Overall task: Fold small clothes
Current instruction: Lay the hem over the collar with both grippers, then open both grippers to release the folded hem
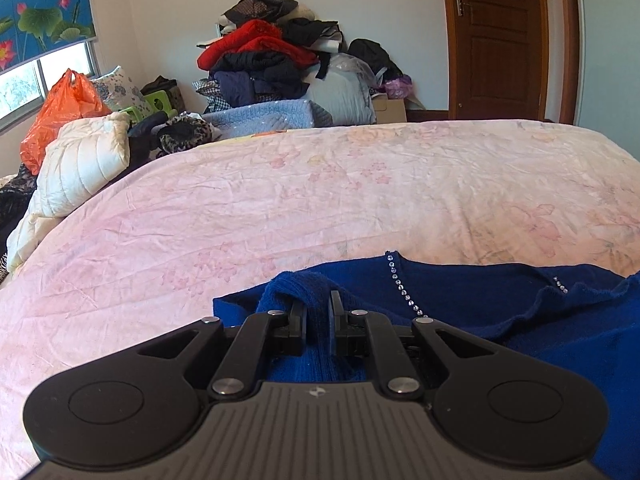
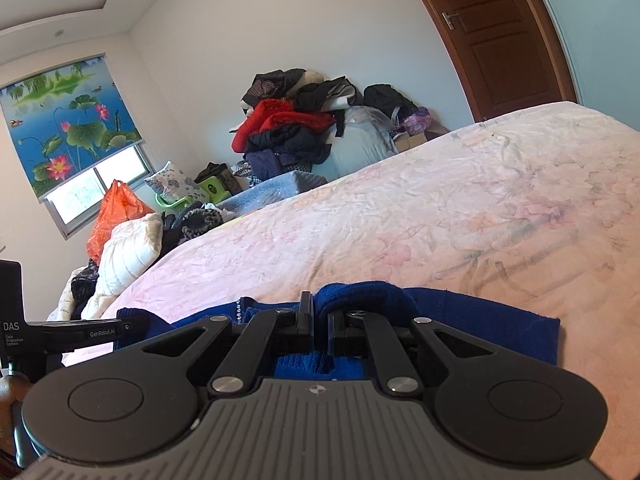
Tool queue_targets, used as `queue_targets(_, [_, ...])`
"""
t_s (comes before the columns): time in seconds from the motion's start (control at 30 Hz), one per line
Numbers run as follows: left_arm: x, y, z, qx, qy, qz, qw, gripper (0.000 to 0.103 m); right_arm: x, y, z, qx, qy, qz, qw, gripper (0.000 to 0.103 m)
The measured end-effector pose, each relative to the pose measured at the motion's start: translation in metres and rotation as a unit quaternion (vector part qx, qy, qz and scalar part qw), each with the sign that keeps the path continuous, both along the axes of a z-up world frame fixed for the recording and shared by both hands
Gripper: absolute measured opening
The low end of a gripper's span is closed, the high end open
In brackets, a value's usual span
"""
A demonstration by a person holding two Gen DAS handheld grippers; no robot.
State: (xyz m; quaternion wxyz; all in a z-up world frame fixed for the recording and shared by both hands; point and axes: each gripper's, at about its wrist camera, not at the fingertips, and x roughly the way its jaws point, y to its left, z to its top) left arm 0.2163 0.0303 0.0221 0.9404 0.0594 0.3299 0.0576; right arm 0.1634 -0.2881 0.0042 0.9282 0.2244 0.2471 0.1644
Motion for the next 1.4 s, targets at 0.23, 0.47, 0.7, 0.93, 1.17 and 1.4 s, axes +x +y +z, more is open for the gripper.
queue_targets(0.23, [0.029, 0.000, -0.015, -0.001, 0.020, 0.004, 0.9998, 0.009, 0.025, 0.000, -0.014, 0.001, 0.018, -0.003, 1.000, 0.011])
queue_targets(0.47, [0.057, 0.002, -0.031, -0.011, 0.047, 0.000, 0.9988, 0.011, 0.052, -0.003, -0.033, 0.009, 0.056, 0.000, 0.998, 0.012])
queue_targets(0.7, [0.075, 0.027, -0.036, -0.104, 0.088, 0.011, 0.9906, 0.015, 0.064, -0.009, -0.052, 0.039, 0.087, -0.003, 0.995, 0.040])
queue_targets(0.93, [0.081, 0.057, -0.030, -0.205, 0.095, 0.032, 0.9736, 0.016, 0.067, -0.012, -0.049, 0.022, 0.076, -0.023, 0.997, 0.065])
queue_targets(1.17, [0.075, 0.086, -0.011, -0.261, 0.020, 0.067, 0.9629, 0.089, 0.065, -0.012, -0.051, 0.005, 0.077, -0.030, 0.997, 0.068])
queue_targets(1.4, [0.058, 0.069, -0.001, -0.146, 0.011, 0.026, 0.9889, 0.089, 0.053, 0.009, -0.033, -0.047, 0.044, 0.013, 0.998, 0.071])
